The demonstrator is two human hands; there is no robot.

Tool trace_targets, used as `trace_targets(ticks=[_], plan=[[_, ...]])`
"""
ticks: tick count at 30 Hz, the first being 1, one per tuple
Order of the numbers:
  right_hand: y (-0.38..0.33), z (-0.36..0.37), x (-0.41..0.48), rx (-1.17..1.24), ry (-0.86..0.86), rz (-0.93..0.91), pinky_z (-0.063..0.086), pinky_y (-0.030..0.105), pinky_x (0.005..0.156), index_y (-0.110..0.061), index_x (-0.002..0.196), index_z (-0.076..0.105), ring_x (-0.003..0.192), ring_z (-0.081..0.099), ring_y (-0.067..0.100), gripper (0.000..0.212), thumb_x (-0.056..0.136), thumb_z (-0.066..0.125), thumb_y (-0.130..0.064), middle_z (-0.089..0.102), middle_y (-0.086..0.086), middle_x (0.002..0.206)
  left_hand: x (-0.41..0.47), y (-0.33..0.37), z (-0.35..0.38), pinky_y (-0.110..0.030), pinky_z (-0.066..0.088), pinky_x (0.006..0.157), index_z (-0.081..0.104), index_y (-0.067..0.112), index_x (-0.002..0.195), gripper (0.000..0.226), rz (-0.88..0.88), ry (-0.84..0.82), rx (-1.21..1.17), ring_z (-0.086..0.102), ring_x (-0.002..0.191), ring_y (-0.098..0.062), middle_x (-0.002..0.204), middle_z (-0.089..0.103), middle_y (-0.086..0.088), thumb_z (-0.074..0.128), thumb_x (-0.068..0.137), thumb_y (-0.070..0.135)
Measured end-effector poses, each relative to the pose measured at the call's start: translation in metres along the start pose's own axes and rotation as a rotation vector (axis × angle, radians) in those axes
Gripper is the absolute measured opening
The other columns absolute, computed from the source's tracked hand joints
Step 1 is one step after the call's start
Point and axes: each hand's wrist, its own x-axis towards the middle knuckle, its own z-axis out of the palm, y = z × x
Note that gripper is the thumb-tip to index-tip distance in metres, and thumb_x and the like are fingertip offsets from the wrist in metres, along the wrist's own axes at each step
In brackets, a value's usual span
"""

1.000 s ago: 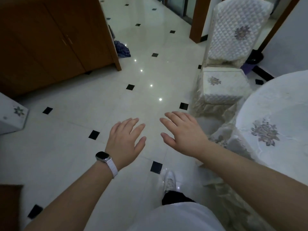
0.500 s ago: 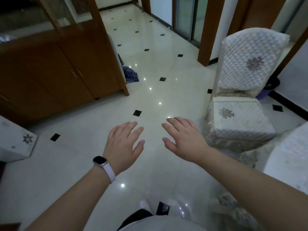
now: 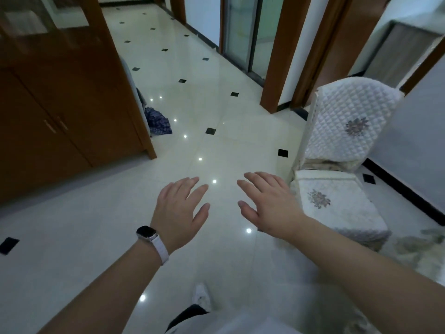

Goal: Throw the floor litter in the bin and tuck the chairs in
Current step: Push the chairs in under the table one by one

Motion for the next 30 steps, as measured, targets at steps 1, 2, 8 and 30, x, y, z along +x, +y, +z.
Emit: trace_targets(ticks=[1,2,8,30], plan=[[0.004,0.002,0.016,-0.024,0.009,0.015,0.041,0.042,0.096,-0.015,0.122,0.063,0.116,0.055,0.03,0.045,0.091,0.048,-0.044,0.061,0.008,0.126,0.017,-0.012,0.003,-0.05,0.043,0.101,0.065,0.017,0.125,0.046,0.025,0.002,-0.007,0.056,0.121,-0.03,0.131,0.061,-0.009,0.044,0.093,0.043],[0.007,0.004,0.033,-0.035,0.011,0.034,0.041,0.042,0.095,-0.015,0.121,0.063,0.115,0.055,0.03,0.045,0.09,0.048,-0.044,0.062,0.008,0.126,0.035,-0.024,0.006,-0.05,0.042,0.101,0.064,0.017,0.125,0.046,0.044,-0.005,-0.009,0.055,0.121,-0.03,0.131,0.061,-0.009,0.044,0.093,0.043],[0.029,0.029,0.085,-0.038,-0.028,0.117,0.043,0.043,0.097,-0.014,0.122,0.063,0.116,0.055,0.031,0.046,0.091,0.048,-0.043,0.062,0.009,0.127,0.113,-0.057,0.031,-0.049,0.039,0.103,0.063,0.018,0.127,0.045,0.114,-0.015,-0.052,0.052,0.124,-0.029,0.134,0.059,-0.008,0.048,0.093,0.042],[0.339,0.099,0.299,0.03,0.006,0.274,0.038,0.042,0.099,-0.014,0.125,0.062,0.119,0.053,0.031,0.049,0.091,0.045,-0.046,0.061,0.008,0.129,0.483,-0.056,0.167,-0.048,0.041,0.1,0.066,0.017,0.123,0.041,0.256,-0.007,-0.013,0.054,0.12,-0.03,0.13,0.061,-0.009,0.051,0.092,0.039]])
